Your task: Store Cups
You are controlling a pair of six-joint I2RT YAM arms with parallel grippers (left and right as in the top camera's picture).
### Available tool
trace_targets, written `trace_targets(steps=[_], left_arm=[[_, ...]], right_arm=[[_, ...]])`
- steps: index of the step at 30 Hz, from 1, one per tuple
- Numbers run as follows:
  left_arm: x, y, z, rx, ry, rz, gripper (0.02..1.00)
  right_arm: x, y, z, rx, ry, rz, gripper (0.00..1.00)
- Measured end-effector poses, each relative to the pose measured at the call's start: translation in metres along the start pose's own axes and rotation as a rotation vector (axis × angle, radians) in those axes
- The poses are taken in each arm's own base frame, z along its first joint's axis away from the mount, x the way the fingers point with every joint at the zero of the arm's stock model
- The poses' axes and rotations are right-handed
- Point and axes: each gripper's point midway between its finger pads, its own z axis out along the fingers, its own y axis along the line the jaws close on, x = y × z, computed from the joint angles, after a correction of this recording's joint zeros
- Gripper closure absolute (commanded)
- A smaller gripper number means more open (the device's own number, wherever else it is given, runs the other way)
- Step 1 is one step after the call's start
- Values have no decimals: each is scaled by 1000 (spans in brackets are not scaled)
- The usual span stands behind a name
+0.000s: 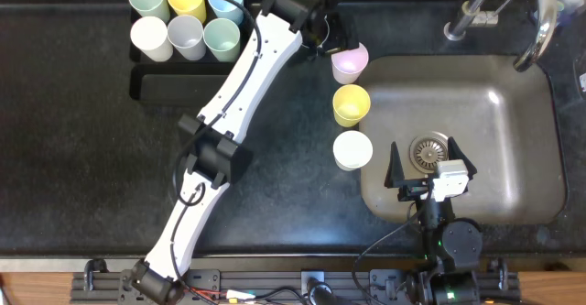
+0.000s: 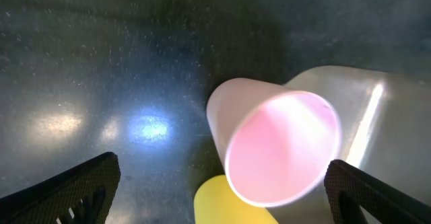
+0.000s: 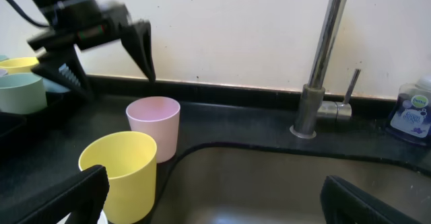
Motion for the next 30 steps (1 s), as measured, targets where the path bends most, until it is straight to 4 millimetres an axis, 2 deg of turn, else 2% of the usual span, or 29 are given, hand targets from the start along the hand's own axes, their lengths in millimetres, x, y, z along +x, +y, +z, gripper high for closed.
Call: trace_targets(steps=[9, 17, 22, 23, 24, 25, 27, 30], left_arm=[[11, 10, 11, -39, 55, -24, 20], [13, 21, 33, -72, 86, -40, 20], [12, 22, 34, -77, 84, -43, 20], [12, 22, 34, -77, 84, -45, 132], [12, 22, 34, -77, 84, -45, 375], [12, 22, 34, -78, 83, -45, 774], [12, 23, 34, -80, 82, -56, 982], [13, 23, 34, -81, 83, -57, 982]], right_arm=[[0, 0, 0, 0, 0, 0, 3], [0, 0, 0, 0, 0, 0, 3], [0, 0, 0, 0, 1, 0, 5], [0, 0, 0, 0, 0, 0, 3], [0, 0, 0, 0, 0, 0, 5], [0, 0, 0, 0, 0, 0, 5], [0, 0, 0, 0, 0, 0, 3], [0, 0, 0, 0, 0, -1, 5]])
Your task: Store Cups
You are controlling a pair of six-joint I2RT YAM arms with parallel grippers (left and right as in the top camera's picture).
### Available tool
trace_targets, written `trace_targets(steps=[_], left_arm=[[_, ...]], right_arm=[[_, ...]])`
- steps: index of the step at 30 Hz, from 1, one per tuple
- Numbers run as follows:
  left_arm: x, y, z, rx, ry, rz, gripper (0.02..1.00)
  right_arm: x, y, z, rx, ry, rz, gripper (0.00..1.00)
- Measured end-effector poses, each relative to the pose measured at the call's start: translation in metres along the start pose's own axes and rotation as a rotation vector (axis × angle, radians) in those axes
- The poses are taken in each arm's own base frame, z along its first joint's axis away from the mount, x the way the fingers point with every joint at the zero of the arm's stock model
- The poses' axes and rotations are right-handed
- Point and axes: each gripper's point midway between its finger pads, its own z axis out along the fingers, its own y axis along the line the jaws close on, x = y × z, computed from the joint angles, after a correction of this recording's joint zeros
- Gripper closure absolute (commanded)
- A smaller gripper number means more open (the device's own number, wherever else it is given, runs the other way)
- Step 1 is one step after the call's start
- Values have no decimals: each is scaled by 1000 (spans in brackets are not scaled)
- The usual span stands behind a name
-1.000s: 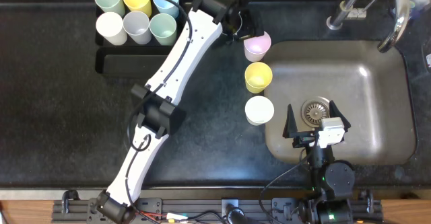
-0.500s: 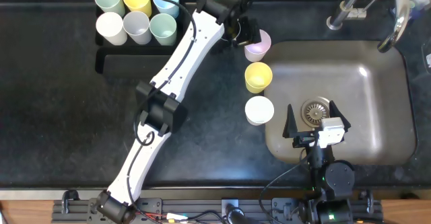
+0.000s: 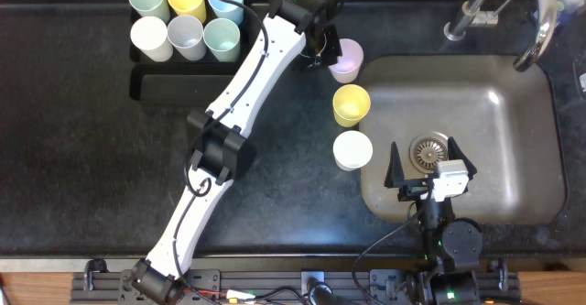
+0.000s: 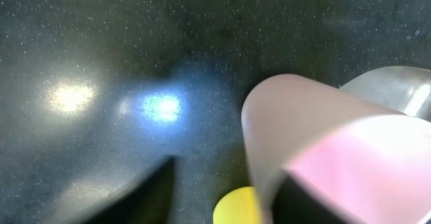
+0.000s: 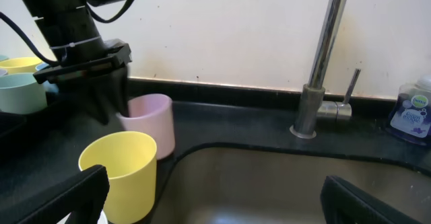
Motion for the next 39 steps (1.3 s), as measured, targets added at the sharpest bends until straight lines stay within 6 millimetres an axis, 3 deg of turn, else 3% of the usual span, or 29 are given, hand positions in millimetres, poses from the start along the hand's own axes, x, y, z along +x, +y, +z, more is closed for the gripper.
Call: trace_targets(steps=[10, 14, 16, 19, 20, 21, 22, 24, 25, 27, 29, 32, 36, 39], left_arm=[[-5, 3, -2, 3, -7, -12, 982], [-14, 28, -29, -48, -26, -54, 982], [-35, 55, -83, -55, -106, -113, 982], [-50, 106, -179, -62, -245, -206, 982], [-56, 130, -231, -45, -349, -246, 982], [-56, 154, -269, -43, -429, -285, 982], [-49, 186, -309, -61, -508, -343, 982], [-27, 228, -350, -98, -579, -422, 982], [-13, 248, -361, -126, -592, -461, 980], [7, 280, -366, -180, -589, -526, 982], [14, 304, -351, -226, -557, -579, 982], [0, 332, -309, -269, -500, -635, 982], [-21, 358, -228, -281, -368, -675, 982], [-25, 363, -206, -244, -346, -688, 982]], right_arm=[[0, 0, 0, 0, 0, 1, 3], [0, 0, 0, 0, 0, 1, 3], [0, 0, 0, 1, 0, 0, 5], [0, 0, 0, 2, 0, 1, 3], [0, -1, 0, 2, 1, 0, 3], [0, -1, 0, 2, 0, 0, 3], [0, 0, 0, 2, 0, 0, 3], [0, 0, 0, 2, 0, 1, 3], [0, 0, 0, 2, 0, 0, 1], [0, -1, 0, 2, -1, 0, 3], [0, 0, 0, 2, 0, 0, 5], [0, 0, 0, 2, 0, 1, 3], [0, 0, 0, 2, 1, 1, 3], [0, 0, 0, 2, 1, 1, 3]])
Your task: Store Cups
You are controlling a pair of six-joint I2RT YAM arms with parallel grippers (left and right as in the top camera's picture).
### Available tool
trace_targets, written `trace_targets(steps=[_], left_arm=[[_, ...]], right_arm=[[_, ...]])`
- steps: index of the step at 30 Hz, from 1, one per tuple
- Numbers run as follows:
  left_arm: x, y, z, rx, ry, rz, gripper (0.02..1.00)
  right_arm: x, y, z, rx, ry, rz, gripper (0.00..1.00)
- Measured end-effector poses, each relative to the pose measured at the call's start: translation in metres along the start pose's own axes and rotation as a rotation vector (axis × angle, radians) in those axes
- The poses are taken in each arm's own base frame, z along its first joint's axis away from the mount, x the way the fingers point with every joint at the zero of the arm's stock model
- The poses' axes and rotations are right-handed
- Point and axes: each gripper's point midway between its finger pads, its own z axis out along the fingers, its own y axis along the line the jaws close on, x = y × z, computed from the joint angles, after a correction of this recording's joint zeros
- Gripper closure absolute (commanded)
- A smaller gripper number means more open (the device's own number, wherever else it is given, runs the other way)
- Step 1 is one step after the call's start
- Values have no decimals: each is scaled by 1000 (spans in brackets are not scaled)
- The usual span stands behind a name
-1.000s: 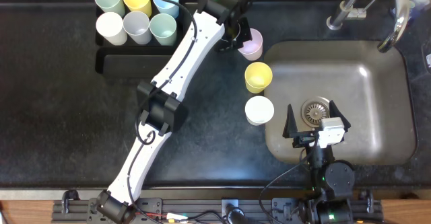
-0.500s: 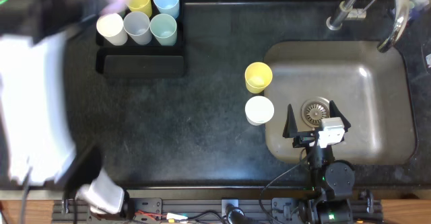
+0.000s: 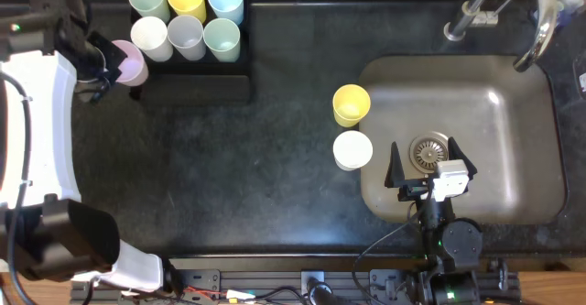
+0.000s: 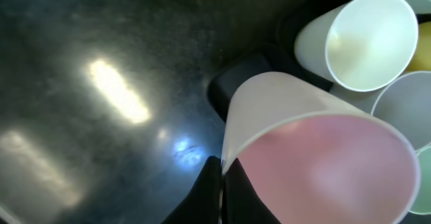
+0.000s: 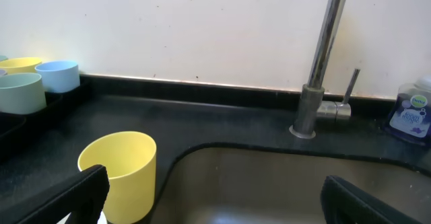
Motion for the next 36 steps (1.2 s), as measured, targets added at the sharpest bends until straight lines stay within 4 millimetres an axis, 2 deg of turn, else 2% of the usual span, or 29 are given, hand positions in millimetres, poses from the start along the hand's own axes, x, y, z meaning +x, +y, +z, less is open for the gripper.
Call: trace_targets(steps=[7, 15, 25, 30, 32, 34, 35, 36], left_arm=[[-2, -1, 23, 69, 64, -49, 982], [4, -6, 60, 50, 146, -55, 982], [6, -7, 74, 35, 165, -55, 982], [15, -7, 96, -3, 210, -41, 982], [18, -9, 99, -12, 213, -32, 982], [19, -9, 99, -15, 212, -27, 610], [19, -9, 99, -14, 211, -23, 191], [19, -9, 99, -15, 211, -23, 20]], right_arm=[[0, 0, 0, 0, -1, 0, 3], [0, 0, 0, 0, 0, -1, 3], [0, 0, 0, 0, 0, 0, 3], [0, 0, 0, 0, 0, 0, 3], [0, 0, 0, 0, 0, 0, 5], [0, 0, 0, 0, 0, 0, 5], [0, 0, 0, 0, 0, 0, 3], [0, 0, 0, 0, -1, 0, 5]])
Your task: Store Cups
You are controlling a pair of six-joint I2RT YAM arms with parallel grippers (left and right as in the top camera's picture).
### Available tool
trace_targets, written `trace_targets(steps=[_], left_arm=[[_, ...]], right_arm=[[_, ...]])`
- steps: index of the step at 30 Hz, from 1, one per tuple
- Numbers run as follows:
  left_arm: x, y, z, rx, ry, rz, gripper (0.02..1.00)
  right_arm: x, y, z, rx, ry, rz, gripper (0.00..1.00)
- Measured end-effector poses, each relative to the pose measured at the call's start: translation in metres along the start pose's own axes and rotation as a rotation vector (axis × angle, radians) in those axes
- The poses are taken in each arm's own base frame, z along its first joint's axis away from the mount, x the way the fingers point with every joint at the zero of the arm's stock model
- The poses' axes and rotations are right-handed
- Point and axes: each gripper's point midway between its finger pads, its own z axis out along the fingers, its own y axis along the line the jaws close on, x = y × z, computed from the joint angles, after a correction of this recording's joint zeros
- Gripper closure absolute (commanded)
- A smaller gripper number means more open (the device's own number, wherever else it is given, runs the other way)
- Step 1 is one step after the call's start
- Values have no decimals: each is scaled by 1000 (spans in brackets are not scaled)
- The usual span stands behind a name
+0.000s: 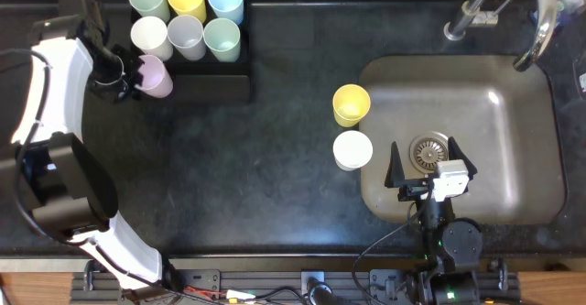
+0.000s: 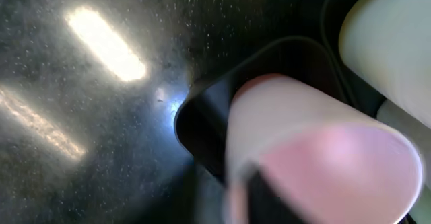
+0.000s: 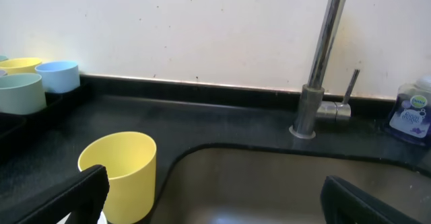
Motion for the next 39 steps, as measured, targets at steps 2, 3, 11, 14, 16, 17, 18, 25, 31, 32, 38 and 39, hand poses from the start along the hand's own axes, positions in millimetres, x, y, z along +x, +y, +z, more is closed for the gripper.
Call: trace_targets(steps=[2, 3, 11, 14, 16, 17, 18, 25, 31, 32, 38, 39], left_arm=[[0, 1, 3, -5, 5, 0, 20], [0, 1, 4, -7, 7, -1, 20], [4, -2, -6, 8, 4, 7, 20], [14, -13, -38, 64, -47, 43, 20], [31, -30, -66, 123, -95, 105, 20], [43, -40, -79, 150, -116, 147, 20], [59, -52, -93, 180, -137, 198, 20], [219, -173, -131, 421, -288, 660, 20], [320, -186, -91, 401, -179, 835, 20], [327, -186, -84, 393, -159, 843, 20], [342, -180, -51, 329, -71, 861, 20], [344, -178, -46, 316, -56, 862, 23]], right_arm=[[0, 0, 0, 1, 1, 0, 3], [0, 0, 0, 0, 1, 0, 5], [0, 0, 0, 1, 1, 0, 3], [0, 0, 0, 0, 1, 0, 3], [0, 0, 0, 1, 1, 0, 3], [0, 0, 0, 1, 2, 0, 3], [1, 0, 0, 1, 2, 0, 3], [0, 0, 0, 0, 1, 0, 3], [0, 0, 0, 0, 0, 0, 3], [0, 0, 0, 0, 0, 0, 3], [0, 0, 0, 1, 0, 0, 3], [0, 0, 0, 1, 0, 0, 3]])
